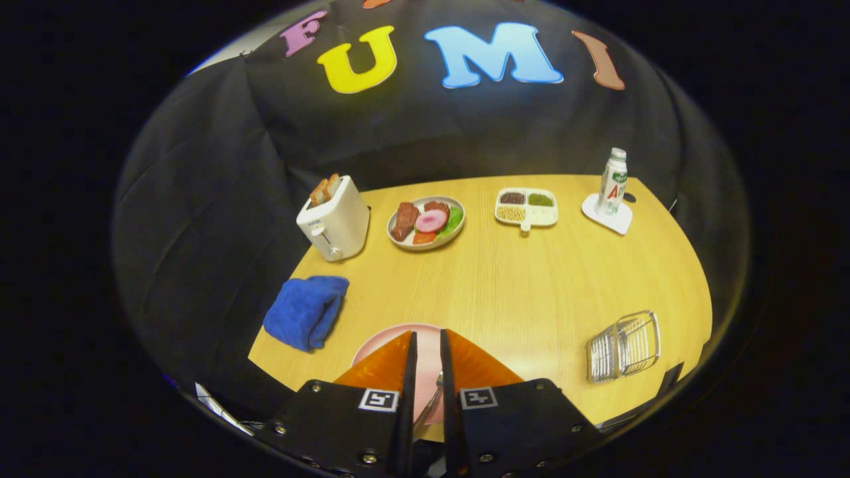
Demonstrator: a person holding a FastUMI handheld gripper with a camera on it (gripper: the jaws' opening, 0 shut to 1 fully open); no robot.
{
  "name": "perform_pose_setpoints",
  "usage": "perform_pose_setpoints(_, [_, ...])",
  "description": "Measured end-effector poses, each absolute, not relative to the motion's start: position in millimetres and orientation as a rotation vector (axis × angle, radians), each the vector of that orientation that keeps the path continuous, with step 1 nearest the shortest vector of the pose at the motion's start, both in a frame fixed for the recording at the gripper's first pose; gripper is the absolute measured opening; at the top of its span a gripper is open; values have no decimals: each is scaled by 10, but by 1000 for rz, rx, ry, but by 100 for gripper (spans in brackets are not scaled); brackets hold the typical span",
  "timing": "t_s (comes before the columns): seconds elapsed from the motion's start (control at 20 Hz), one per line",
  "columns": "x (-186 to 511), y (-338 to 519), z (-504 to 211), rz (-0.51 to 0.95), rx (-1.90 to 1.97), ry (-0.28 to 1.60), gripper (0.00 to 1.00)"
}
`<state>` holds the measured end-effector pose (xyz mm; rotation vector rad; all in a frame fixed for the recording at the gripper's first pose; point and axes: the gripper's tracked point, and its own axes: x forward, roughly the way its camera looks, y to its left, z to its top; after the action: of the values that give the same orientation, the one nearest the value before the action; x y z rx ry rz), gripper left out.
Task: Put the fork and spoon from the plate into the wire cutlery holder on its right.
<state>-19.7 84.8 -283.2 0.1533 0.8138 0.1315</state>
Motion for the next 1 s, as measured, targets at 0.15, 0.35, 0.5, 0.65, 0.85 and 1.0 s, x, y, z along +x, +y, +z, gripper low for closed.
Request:
perform_pose_setpoints(0.15, [-301,939,-3200,121,188,920,19])
perform_pose_setpoints(0.35, [-437,1025,-3600,90,207,1015,19])
perform_pose_setpoints(0.5, [-549,1037,-3872,53,210,1084,19])
perform_pose_setpoints(0.65, [-680,1067,-4116,26,207,1141,20])
perform_pose_setpoints(0.85, [-774,1062,-4277,-23,202,1178,20])
perform_pose_setpoints(1.0, [-810,1088,-4380,-36,220,1207,20])
